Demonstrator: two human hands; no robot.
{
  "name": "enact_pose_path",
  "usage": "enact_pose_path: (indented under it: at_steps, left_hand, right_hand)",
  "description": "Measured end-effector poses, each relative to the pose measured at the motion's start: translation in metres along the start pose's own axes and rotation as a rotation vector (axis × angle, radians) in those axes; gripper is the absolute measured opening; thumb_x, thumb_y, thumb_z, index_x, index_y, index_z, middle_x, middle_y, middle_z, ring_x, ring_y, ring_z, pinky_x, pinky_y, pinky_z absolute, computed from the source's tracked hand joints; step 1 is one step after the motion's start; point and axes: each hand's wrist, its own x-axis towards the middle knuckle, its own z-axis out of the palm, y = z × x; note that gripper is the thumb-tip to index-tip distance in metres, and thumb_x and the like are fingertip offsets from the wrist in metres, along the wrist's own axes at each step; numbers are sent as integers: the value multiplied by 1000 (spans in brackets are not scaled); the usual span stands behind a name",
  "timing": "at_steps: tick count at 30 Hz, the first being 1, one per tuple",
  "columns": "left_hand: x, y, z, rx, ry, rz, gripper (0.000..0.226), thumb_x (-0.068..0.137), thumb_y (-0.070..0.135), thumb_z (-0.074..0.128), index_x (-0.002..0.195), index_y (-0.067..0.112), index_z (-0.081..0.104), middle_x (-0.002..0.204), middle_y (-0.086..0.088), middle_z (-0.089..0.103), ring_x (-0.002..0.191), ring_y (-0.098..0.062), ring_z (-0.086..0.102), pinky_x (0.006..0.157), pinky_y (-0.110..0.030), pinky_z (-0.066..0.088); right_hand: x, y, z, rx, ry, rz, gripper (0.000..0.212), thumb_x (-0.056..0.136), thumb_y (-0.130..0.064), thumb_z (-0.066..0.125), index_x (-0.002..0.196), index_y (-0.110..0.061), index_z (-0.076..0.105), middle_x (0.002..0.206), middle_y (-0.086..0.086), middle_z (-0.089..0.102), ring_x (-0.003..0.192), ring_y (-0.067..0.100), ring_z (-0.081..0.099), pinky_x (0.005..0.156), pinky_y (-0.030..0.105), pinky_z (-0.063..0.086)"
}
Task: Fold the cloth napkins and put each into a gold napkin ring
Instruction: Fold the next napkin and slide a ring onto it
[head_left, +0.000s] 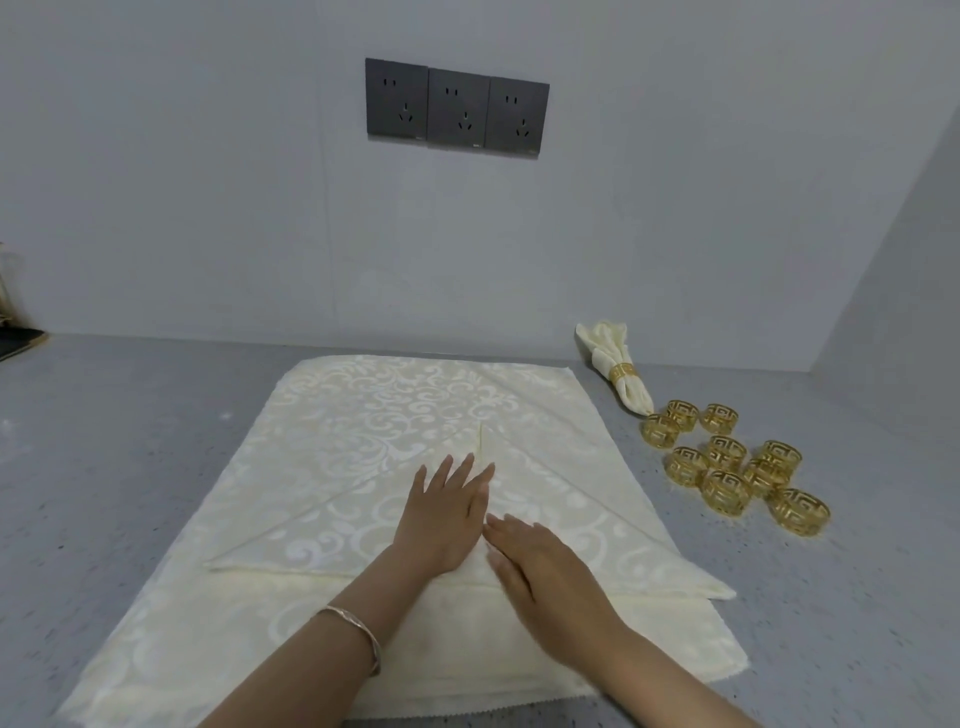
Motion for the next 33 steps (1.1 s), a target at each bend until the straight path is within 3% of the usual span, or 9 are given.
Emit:
enact_pose_path:
  at_steps: [2, 4, 6, 9, 13, 18, 22, 28, 33]
  left_hand:
    - [2, 0, 1, 17, -5, 0, 48, 104, 35, 9, 152, 36, 10, 161, 9, 1, 148, -13, -7, 119, -38, -9]
    - [2, -1, 2, 23, -8, -6, 48, 104, 36, 10, 152, 36, 10, 161, 9, 0, 148, -14, -7, 119, -39, -9]
    - [3, -1, 3, 35, -14, -12, 49, 104, 40, 13, 152, 36, 9, 161, 8, 0, 148, -14, -8, 119, -39, -9]
    - [4, -2, 5, 66, -31, -19, 57, 99, 54, 19, 152, 36, 6, 161, 9, -4, 147, -14, -10, 119, -40, -9]
    - [4, -4, 4, 103, -69, -14, 65, 96, 62, 20, 152, 34, 2, 160, 7, -9, 147, -15, -13, 118, -41, -11]
    - [5, -2, 4, 110, -62, -12, 64, 97, 60, 20, 152, 33, 3, 160, 6, -8, 147, -16, -13, 118, -42, -11]
    - [4, -3, 5, 110, -44, -8, 63, 97, 59, 20, 153, 33, 3, 161, 5, -7, 147, -16, -13, 119, -42, -10]
    - [2, 0, 0, 95, -56, -8, 64, 97, 59, 21, 153, 32, 3, 161, 5, -6, 147, -16, -11, 119, -38, -8]
    - [-25, 3, -12, 72, 8, -66, 65, 97, 60, 15, 153, 31, -1, 161, 4, 0, 148, -20, -11, 117, -45, -13]
  right_hand:
    - [-3, 2, -1, 23, -70, -18, 71, 89, -62, 8, 149, -30, 26, 154, -17, 23, 142, -4, 11, 112, 10, -1]
    - [-5, 3, -9, 186, -58, 11, 57, 95, -58, 20, 145, -34, 35, 149, -20, 33, 137, -7, 24, 113, 14, 16]
    - [-2, 7, -23, 341, 38, 78, 47, 98, -53, 26, 136, -36, 48, 140, -23, 44, 127, -11, 37, 105, 8, 26]
    - [20, 26, -40, 155, 140, 111, 42, 101, -39, 30, 139, -27, 46, 144, -16, 42, 133, -2, 35, 105, 7, 20]
    - [49, 53, -28, -102, -90, 79, 51, 103, -38, 21, 151, -21, 18, 159, -8, 12, 146, 6, 4, 116, 23, 0]
    - [47, 64, -19, -78, -153, 118, 58, 99, -48, 13, 152, -24, 8, 159, -12, 1, 145, 2, -4, 117, 23, -3]
    - [17, 75, -25, -87, -142, 143, 52, 102, -42, 14, 151, -29, 3, 156, -19, -5, 142, -3, -8, 114, 17, -7]
    - [-34, 89, -43, -124, -197, 154, 64, 81, -62, -7, 141, -44, -13, 149, -30, -17, 136, -12, -19, 107, 9, -17]
    - [-43, 83, -54, -79, -217, 140, 73, 80, -66, 1, 148, -41, -1, 151, -28, -13, 138, -9, -16, 107, 11, -14]
